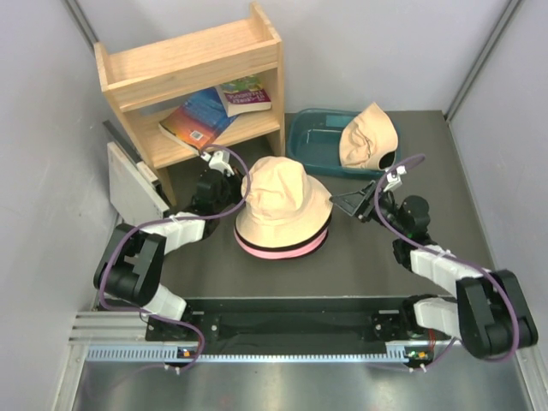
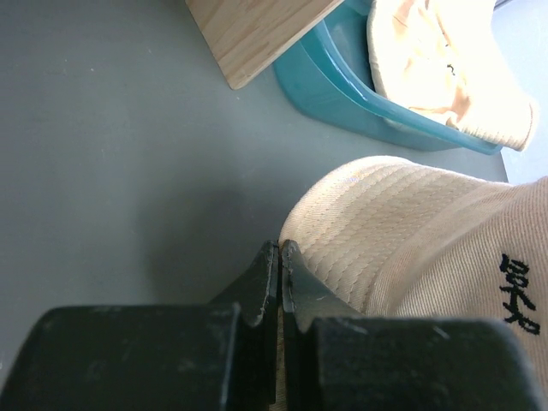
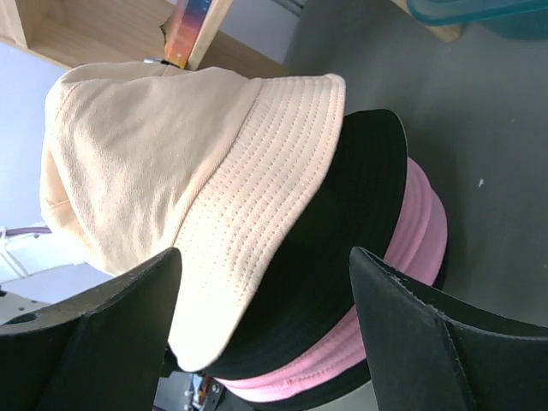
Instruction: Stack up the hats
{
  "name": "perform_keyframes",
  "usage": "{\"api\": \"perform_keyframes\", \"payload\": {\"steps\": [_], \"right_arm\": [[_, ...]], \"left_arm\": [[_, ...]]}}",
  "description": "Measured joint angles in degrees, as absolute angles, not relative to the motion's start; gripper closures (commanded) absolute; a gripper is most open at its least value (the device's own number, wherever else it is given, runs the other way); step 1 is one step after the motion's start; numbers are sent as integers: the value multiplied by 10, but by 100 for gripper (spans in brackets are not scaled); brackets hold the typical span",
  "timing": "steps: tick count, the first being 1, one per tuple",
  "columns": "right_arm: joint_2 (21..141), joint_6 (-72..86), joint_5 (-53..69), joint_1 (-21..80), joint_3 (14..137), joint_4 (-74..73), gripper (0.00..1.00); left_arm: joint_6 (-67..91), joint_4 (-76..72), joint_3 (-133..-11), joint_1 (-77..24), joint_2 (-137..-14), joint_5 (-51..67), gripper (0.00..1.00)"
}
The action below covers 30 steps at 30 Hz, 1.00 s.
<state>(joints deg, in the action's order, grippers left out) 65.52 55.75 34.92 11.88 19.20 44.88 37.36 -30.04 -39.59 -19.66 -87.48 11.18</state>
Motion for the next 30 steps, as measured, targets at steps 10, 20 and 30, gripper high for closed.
{"api": "perform_keyframes", "payload": {"steps": [10, 20, 30], "right_arm": [[764, 627, 365, 156, 200, 584, 84], [797, 672, 336, 182, 189, 615, 100], [702, 622, 238, 240, 163, 476, 100]], "left_arm": [[374, -304, -396, -196, -874, 111, 100], [377, -331, -368, -196, -857, 83, 100], [393, -358, -352, -199, -855, 63, 100]]}}
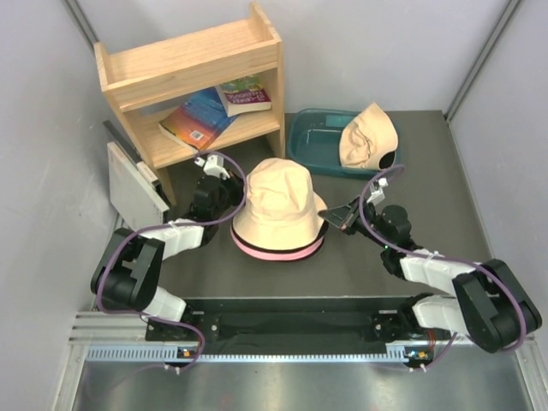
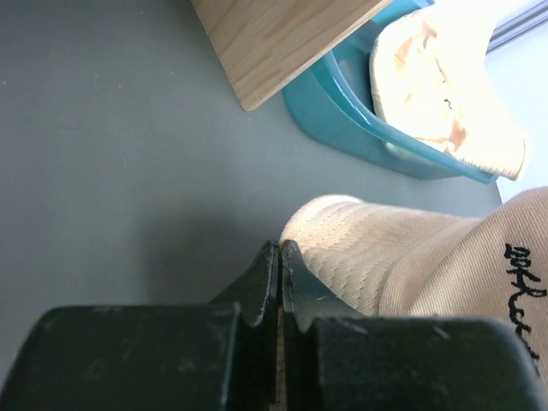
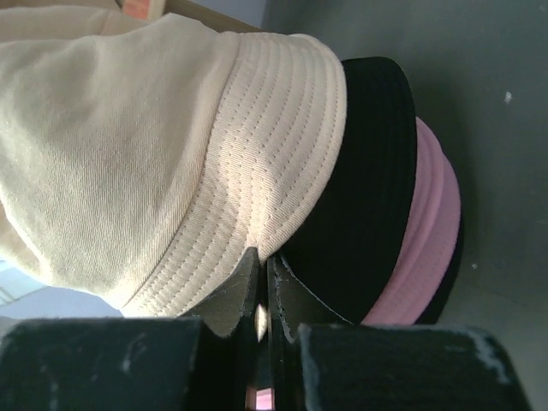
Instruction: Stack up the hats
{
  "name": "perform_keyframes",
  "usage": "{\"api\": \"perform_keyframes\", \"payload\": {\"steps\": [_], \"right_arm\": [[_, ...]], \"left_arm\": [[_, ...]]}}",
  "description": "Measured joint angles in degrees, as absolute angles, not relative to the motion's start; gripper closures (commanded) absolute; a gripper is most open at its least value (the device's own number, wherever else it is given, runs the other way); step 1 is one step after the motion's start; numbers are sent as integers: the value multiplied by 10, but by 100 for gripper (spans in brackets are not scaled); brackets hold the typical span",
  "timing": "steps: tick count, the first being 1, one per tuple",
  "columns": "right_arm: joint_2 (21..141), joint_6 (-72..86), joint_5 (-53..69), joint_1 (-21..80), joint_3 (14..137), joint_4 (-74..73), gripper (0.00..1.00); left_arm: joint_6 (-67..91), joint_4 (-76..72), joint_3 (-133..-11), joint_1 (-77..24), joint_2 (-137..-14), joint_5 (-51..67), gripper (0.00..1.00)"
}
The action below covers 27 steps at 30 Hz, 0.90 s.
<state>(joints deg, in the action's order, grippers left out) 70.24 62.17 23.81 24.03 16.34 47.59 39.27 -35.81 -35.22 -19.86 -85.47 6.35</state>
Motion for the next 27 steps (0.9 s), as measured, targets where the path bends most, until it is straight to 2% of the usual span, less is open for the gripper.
{"api": "perform_keyframes", "payload": {"steps": [7, 27], "right_arm": [[665, 576, 192, 264, 157, 398, 100], [686, 555, 132, 345, 154, 368, 100]], "left_arm": [[395, -364, -349, -199, -852, 56, 100], [378, -323, -344, -205, -800, 37, 100]]}}
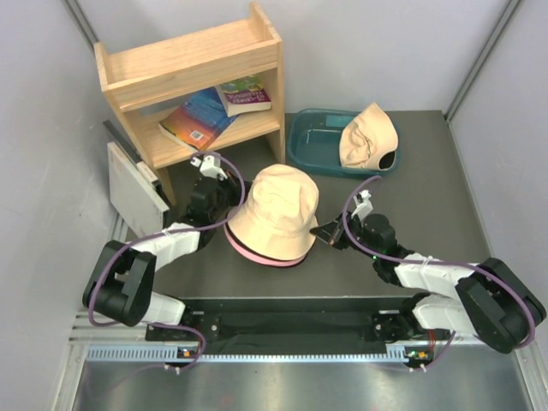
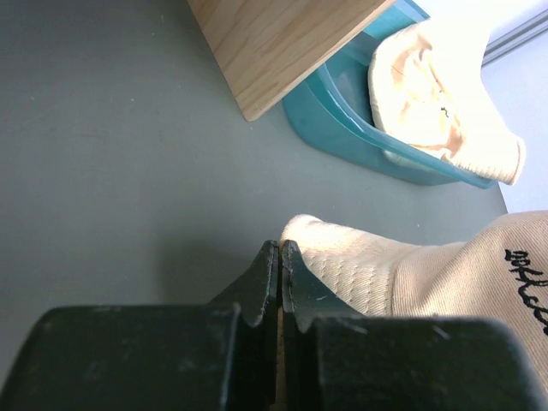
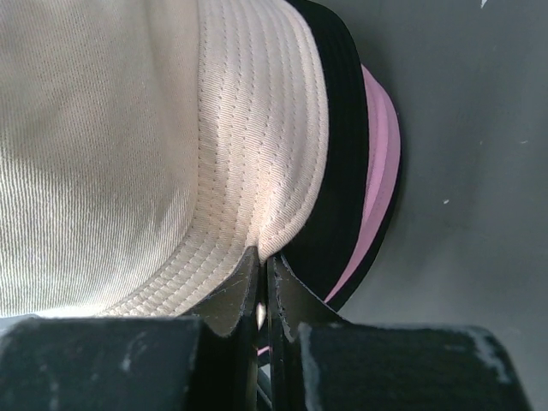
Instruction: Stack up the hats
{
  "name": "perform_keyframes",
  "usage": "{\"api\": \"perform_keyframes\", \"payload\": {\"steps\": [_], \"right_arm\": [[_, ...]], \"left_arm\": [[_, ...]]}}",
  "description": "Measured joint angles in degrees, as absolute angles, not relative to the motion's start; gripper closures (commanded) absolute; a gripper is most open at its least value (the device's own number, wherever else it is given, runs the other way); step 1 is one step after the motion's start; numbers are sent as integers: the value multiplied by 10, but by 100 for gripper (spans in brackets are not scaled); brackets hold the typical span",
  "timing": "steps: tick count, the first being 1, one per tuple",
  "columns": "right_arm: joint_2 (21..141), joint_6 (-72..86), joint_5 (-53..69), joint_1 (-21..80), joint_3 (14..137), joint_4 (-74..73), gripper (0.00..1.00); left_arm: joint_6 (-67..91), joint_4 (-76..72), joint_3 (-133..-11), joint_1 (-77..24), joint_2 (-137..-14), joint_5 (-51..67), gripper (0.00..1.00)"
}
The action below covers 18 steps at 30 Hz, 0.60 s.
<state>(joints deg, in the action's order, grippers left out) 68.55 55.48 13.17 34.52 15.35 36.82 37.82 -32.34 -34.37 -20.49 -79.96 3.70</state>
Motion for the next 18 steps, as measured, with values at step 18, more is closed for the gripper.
{"api": "perform_keyframes", "payload": {"steps": [18], "right_arm": [[705, 577, 78, 399, 139, 404, 100]], "left_arm": [[378, -325, -298, -210, -754, 3, 93]]}}
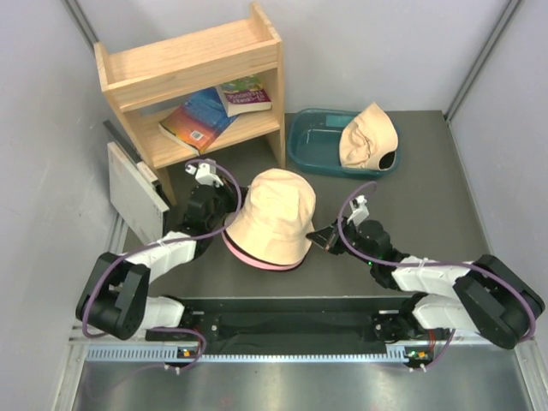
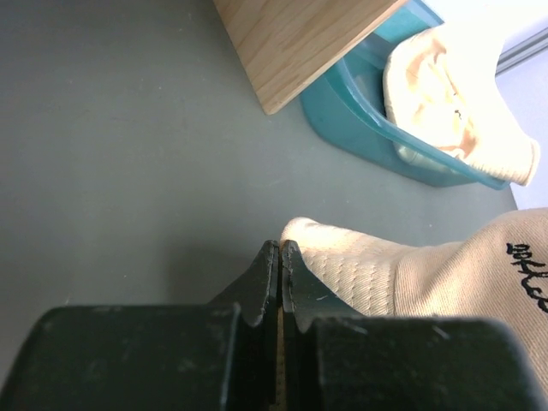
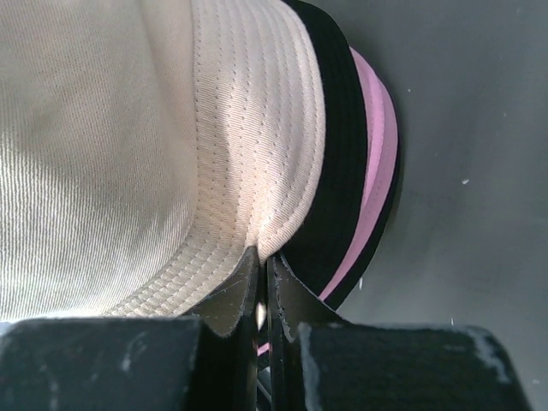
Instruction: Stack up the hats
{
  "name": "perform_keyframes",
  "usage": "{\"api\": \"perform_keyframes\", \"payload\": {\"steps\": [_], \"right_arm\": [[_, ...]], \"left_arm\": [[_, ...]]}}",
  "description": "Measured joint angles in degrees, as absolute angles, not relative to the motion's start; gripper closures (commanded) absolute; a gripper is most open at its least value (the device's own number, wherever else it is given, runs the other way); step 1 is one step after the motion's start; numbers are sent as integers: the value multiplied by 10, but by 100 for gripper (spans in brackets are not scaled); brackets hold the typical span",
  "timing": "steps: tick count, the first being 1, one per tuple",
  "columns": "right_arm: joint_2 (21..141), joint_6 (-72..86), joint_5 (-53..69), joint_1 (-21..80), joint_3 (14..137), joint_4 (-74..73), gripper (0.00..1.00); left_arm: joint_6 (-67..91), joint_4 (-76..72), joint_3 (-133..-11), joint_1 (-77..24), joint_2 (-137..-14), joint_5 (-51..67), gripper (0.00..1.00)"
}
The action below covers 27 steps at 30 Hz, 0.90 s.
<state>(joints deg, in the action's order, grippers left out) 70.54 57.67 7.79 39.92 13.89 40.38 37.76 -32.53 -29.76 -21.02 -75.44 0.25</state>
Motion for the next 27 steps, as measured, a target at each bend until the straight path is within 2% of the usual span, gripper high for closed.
{"api": "perform_keyframes", "payload": {"steps": [2, 3, 4, 7, 9, 13, 17, 22, 27], "right_arm": [[691, 574, 76, 400, 141, 381, 74], [678, 569, 73, 400, 145, 359, 63], [662, 560, 70, 401, 152, 326, 43], [607, 528, 52, 404, 174, 209, 22], [557, 506, 34, 400, 193, 132, 17], [451, 442, -37, 390, 287, -34, 10], [408, 372, -115, 380, 392, -133, 7], [426, 269, -200, 346, 523, -192, 4], [517, 188, -202, 261, 615, -203, 4]], "left_arm": [[375, -309, -300, -211, -747, 1, 72], [370, -298, -303, -211, -743, 1, 50], [364, -276, -310, -211, -736, -6, 41], [343, -213, -337, -208, -708, -27, 12], [330, -167, -360, -207, -678, -39, 1], [307, -79, -403, -207, -600, -62, 1], [277, 28, -463, -207, -533, -78, 1], [220, 151, -548, -207, -513, -86, 1], [158, 209, -567, -207, -514, -106, 1]]}}
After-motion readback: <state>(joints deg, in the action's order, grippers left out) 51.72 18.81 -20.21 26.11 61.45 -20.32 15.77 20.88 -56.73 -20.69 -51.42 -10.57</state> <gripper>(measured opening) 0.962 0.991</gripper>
